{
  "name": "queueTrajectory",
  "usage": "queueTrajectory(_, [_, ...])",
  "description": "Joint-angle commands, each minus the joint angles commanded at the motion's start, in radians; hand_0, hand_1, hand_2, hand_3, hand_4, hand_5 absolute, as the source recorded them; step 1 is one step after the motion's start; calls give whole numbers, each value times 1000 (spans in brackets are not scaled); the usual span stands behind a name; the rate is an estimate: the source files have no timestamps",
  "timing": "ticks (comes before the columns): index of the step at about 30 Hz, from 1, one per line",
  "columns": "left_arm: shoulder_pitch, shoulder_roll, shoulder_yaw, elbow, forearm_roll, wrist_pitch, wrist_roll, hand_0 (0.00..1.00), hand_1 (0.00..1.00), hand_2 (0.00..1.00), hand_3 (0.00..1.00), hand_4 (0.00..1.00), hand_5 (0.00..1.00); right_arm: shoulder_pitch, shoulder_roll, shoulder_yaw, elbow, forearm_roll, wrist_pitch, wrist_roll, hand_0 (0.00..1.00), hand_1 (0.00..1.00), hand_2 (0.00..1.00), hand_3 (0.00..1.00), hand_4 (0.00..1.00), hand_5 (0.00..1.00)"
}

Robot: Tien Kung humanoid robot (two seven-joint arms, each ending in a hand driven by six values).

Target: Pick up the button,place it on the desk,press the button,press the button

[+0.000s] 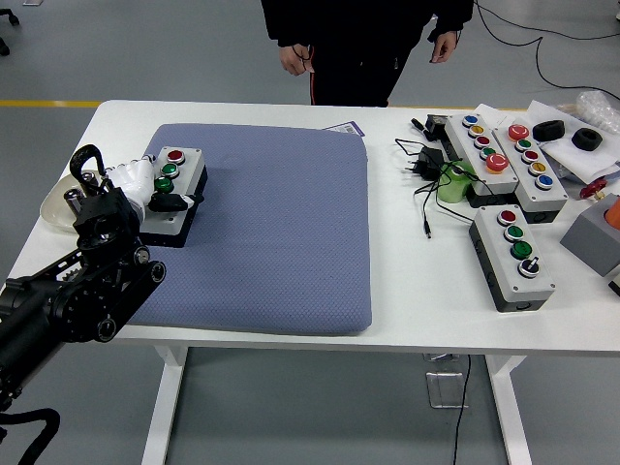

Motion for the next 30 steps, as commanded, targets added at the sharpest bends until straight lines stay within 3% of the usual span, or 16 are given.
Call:
queueTrajectory(11, [-40, -42, -13, 142, 7, -15, 0, 920, 998, 998, 998, 998, 674, 0, -2, 3, 0, -2, -1, 0, 749, 702, 713, 582, 181, 134])
queueTrajectory(13, [-38, -44, -13, 148, 14, -4, 0, 920, 998, 998, 998, 998, 674, 0, -2, 2, 0, -1, -1, 0, 749, 702, 713, 582, 181, 134])
queueTrajectory(14, [-37, -46, -13, 148, 19, 4, 0, 915, 998, 998, 998, 998, 601, 0, -2, 2, 0, -1, -1, 0, 749, 702, 713, 582, 182, 135])
queueTrajectory(20, [-19, -51, -16, 124, 58, 45, 0, 910, 998, 998, 998, 998, 567, -2, -2, 2, 0, -3, 0, -2, 749, 702, 713, 582, 182, 135])
queueTrajectory(30, [-5, -62, -30, 147, 70, 66, 0, 885, 998, 998, 998, 998, 566, -6, -2, 2, 0, -4, 0, -2, 749, 702, 713, 582, 182, 135])
